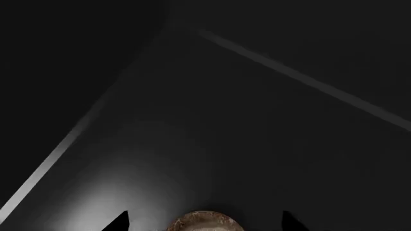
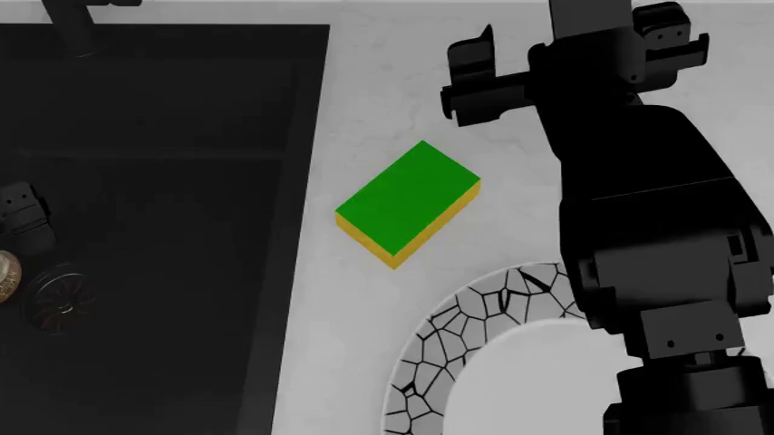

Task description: Pick the mushroom from the sink and place it on the plate located on the counter

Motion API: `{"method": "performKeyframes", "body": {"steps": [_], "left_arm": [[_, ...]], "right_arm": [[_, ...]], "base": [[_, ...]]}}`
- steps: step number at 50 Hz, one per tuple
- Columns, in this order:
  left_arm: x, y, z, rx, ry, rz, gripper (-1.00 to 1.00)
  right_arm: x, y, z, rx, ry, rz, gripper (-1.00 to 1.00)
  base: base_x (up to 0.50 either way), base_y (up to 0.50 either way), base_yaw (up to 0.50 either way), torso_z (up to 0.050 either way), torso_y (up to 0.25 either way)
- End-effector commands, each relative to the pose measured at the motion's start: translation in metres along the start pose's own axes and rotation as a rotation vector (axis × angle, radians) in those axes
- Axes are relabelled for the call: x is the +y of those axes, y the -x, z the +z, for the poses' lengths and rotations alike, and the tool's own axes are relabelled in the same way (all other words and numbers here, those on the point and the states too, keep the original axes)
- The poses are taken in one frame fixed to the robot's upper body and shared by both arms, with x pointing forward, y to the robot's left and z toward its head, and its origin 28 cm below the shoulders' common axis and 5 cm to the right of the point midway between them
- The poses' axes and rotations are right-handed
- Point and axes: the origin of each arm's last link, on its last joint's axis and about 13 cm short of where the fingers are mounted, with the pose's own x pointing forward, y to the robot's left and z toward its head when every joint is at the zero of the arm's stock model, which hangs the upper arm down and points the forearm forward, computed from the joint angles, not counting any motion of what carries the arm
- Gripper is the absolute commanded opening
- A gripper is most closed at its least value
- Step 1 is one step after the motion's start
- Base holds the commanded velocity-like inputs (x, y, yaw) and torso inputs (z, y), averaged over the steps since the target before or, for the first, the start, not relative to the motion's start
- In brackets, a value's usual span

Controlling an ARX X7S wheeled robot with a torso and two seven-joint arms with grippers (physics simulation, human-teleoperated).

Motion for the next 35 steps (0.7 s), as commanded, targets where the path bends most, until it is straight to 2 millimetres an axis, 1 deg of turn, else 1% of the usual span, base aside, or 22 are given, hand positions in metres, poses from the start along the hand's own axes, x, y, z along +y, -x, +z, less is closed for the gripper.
{"method": "performKeyframes", "body": {"steps": [1,15,35], "left_arm": [[0.003,-0.005,-0.009,0.015,-0.016,0.019,1.00],[0.004,-0.001,-0.017,0.037,-0.037,-0.007,1.00],[0.005,-0.006,-0.027,0.061,-0.046,-0.012,1.00]], "right_arm": [[0.000,0.001,0.000,0.000,-0.001,0.000,1.00],[-0.001,0.000,-0.002,0.002,-0.001,-0.002,1.00],[0.000,-0.001,-0.003,0.005,-0.001,0.001,1.00]], "base": [[0.00,0.00,0.00,0.000,0.000],[0.00,0.00,0.00,0.000,0.000],[0.00,0.00,0.00,0.000,0.000]]}}
